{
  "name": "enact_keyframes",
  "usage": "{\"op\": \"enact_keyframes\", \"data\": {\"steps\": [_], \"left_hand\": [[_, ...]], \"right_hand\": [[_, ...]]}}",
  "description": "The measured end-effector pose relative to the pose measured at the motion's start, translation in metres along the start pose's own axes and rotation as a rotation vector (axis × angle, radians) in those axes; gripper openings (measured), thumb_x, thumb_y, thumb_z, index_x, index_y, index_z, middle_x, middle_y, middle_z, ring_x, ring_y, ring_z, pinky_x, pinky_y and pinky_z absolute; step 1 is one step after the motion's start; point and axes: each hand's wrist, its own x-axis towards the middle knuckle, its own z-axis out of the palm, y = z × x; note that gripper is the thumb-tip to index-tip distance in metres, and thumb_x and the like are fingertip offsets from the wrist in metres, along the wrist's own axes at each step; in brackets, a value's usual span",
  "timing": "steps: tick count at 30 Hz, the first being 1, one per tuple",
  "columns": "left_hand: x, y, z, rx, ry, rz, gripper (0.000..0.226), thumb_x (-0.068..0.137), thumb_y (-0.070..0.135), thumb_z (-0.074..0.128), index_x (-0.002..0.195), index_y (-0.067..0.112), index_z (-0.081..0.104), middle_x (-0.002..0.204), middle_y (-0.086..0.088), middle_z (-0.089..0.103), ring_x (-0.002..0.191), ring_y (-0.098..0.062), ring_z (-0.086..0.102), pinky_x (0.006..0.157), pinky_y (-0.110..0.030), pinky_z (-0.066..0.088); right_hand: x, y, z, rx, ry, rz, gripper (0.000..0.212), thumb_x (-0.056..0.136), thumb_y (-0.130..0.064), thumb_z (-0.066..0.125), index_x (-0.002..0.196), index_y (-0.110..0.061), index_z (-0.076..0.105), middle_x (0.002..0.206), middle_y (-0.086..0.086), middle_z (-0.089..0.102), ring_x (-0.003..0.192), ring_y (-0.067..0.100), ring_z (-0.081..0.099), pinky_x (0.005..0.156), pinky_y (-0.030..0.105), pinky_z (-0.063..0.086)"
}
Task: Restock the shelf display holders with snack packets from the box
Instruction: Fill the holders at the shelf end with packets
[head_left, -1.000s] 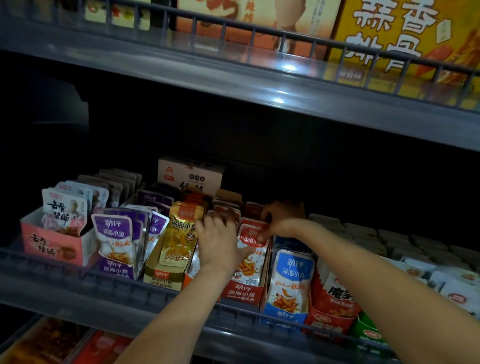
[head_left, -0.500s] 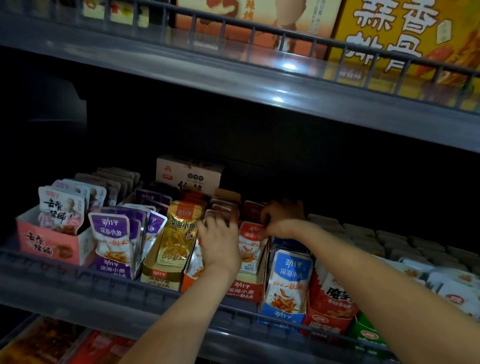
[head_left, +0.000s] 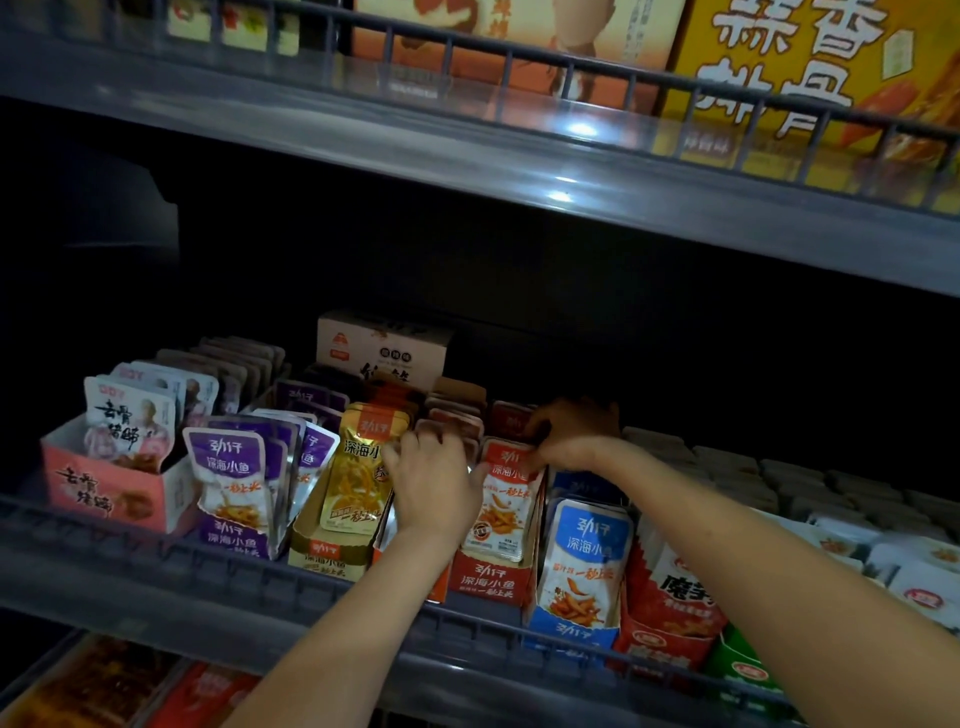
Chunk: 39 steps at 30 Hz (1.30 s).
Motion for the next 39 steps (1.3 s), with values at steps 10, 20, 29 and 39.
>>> {"op": "enact_keyframes", "data": {"steps": [10,20,29,39], "left_hand": [[0.002,0.002,0.001,-0.009,0.037,0.003,0.048,0.086,0.058,0.051,0.110,0.017,0.056,0.112,-0.007,0.057,0.109,-0.025,0.048,0.091,-0.038,0.028],[-0.003,-0.006,-0.012,-0.056,0.046,0.044,0.051,0.089,0.058,0.046,0.115,0.015,0.056,0.118,-0.009,0.053,0.115,-0.025,0.042,0.096,-0.038,0.026],[-0.050,-0.089,-0.040,-0.332,0.203,-0.009,0.016,0.076,0.013,0.074,0.091,0.007,0.071,0.088,-0.011,0.062,0.082,-0.031,0.059,0.070,-0.036,0.045],[-0.061,-0.095,-0.045,-0.498,0.014,-0.062,0.013,0.089,0.015,0.060,0.098,0.009,0.069,0.102,-0.003,0.064,0.075,-0.012,0.054,0.063,-0.020,0.037]], "right_hand": [[0.001,0.004,-0.002,0.019,-0.014,-0.007,0.039,0.078,-0.045,0.070,0.115,-0.034,0.062,0.126,-0.004,0.054,0.124,0.022,0.044,0.108,0.045,0.025],[-0.009,0.001,-0.014,0.088,0.007,-0.001,0.044,0.079,-0.044,0.070,0.120,-0.034,0.056,0.128,-0.006,0.053,0.122,0.020,0.046,0.108,0.043,0.028],[-0.068,-0.022,-0.019,0.261,0.139,-0.180,0.029,0.086,-0.031,0.066,0.115,-0.028,0.063,0.121,-0.007,0.061,0.109,0.013,0.057,0.090,0.032,0.049],[-0.048,-0.085,0.028,0.008,0.151,-0.157,0.077,0.075,-0.052,0.072,0.138,-0.021,0.040,0.132,0.004,0.053,0.119,0.025,0.048,0.098,0.038,0.037]]}}
